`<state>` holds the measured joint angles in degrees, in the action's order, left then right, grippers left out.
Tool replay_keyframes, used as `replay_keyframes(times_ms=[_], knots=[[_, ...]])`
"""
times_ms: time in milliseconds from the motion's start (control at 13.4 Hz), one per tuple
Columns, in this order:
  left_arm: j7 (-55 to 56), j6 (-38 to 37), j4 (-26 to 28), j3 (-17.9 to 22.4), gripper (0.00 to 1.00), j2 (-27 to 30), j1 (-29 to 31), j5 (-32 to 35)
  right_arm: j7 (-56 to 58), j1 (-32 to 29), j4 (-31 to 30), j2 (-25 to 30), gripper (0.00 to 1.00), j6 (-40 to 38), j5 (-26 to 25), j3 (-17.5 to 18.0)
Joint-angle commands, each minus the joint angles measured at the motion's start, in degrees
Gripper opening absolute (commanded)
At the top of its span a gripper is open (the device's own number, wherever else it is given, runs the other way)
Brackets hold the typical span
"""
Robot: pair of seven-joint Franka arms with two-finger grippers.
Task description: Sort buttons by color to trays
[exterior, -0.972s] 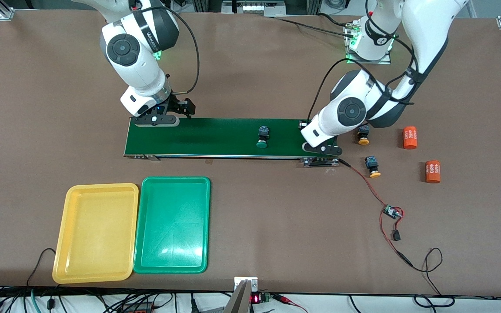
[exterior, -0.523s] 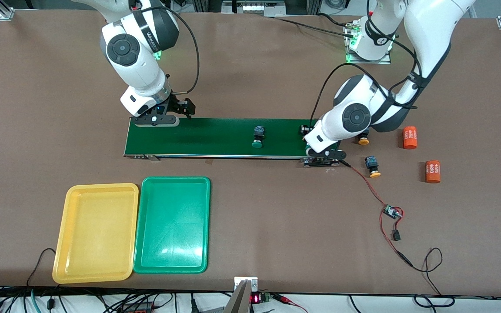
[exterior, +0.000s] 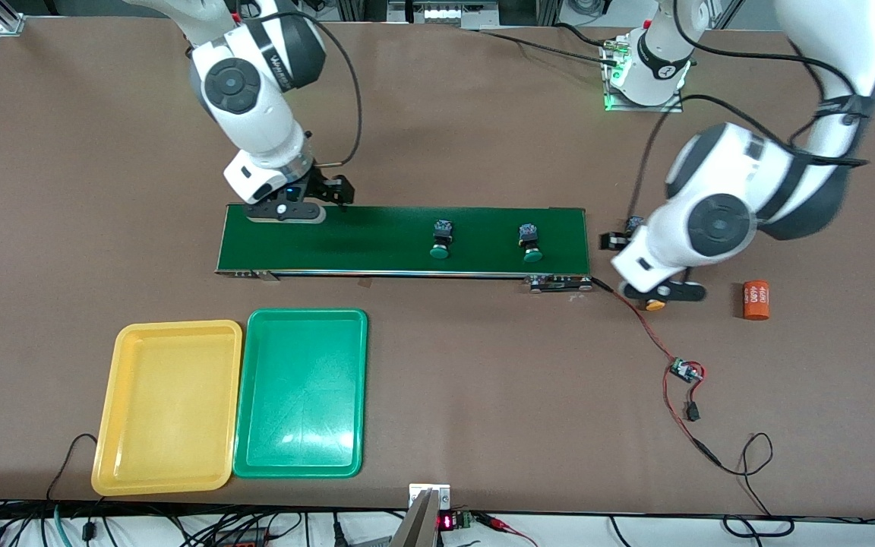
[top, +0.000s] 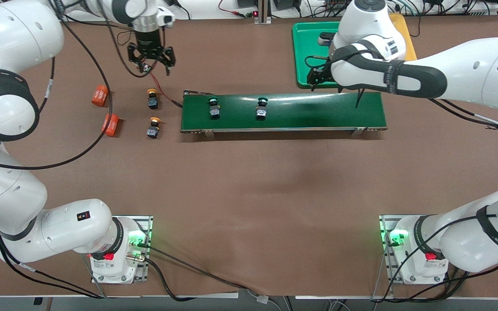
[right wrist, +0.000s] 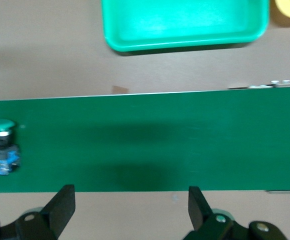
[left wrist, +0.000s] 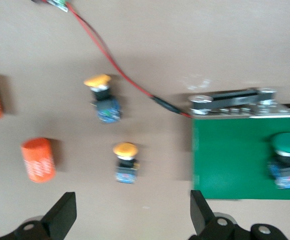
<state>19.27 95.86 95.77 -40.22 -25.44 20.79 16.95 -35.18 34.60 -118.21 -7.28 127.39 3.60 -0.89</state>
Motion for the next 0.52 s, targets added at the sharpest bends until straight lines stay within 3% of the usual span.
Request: replay_keyframes(times_ms=[0, 374, 449], knots=[[-13.7, -0.9, -1.7, -0.3, 1.00, -0.8, 7.0, 3.3, -5.4, 2.7, 6.8, -5.8, 1.00, -0.3, 0.2, -0.2], [-21.4, -0.6, -1.8, 0.1, 1.00, -1.2, 13.0, 5.0, -8.9, 7.2, 9.8, -10.9, 1.00, 0.1, -0.3, -0.3], [-21.7, -0.3, -0.9, 2.8, 1.00, -0.1, 11.1, 5.4, -10.2, 7.5, 10.4, -11.8, 1.00, 0.2, -0.3, -0.3]])
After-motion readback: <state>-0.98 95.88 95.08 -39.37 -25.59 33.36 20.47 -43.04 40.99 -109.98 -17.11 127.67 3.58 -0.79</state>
